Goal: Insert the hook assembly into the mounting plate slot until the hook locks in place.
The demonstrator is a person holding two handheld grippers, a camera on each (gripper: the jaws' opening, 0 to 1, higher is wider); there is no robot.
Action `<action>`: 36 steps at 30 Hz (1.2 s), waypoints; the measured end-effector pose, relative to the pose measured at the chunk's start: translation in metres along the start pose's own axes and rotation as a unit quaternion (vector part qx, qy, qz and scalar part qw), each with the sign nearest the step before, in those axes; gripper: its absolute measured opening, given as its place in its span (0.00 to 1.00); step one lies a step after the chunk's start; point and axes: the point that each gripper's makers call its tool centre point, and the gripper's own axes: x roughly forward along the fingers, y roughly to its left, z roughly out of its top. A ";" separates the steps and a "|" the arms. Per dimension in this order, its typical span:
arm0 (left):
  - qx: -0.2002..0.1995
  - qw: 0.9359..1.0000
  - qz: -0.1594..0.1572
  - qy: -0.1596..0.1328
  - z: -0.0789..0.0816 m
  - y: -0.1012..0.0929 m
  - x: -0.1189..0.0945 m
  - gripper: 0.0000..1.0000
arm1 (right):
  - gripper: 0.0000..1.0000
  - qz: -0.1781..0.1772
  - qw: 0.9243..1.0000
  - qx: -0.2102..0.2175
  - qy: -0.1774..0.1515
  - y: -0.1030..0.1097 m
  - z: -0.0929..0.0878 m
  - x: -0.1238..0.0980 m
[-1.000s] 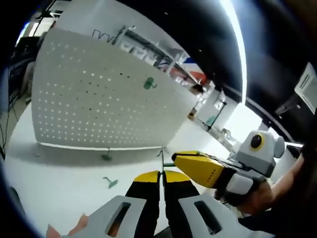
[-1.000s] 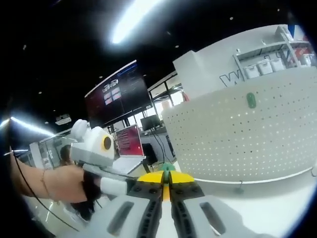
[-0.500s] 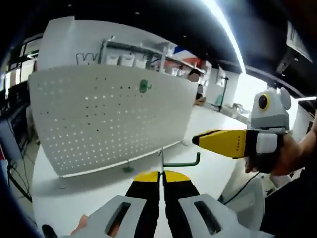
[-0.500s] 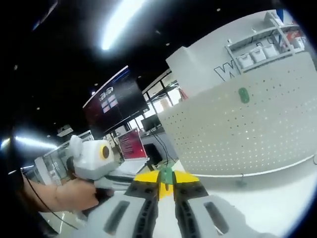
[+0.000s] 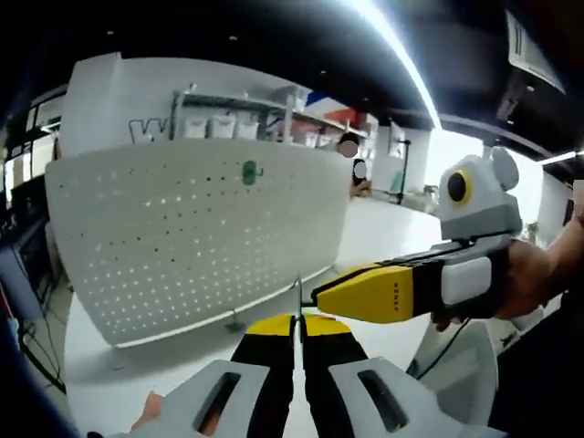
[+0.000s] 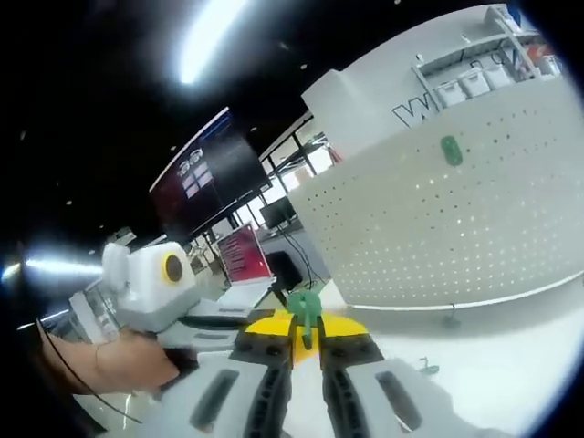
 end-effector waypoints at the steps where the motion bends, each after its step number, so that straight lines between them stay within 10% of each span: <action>1: 0.007 1.000 0.000 -0.005 0.001 -0.001 0.001 0.01 | 0.08 0.002 1.000 0.002 0.000 0.001 0.000 0.000; 23: -0.029 0.999 0.010 -0.016 0.000 0.001 -0.002 0.02 | 0.01 0.015 0.999 0.047 -0.001 0.001 -0.003 0.003; 36: -0.044 0.998 0.027 -0.020 -0.008 0.011 -0.013 0.15 | 0.01 0.032 0.999 -0.005 0.021 0.010 -0.004 0.010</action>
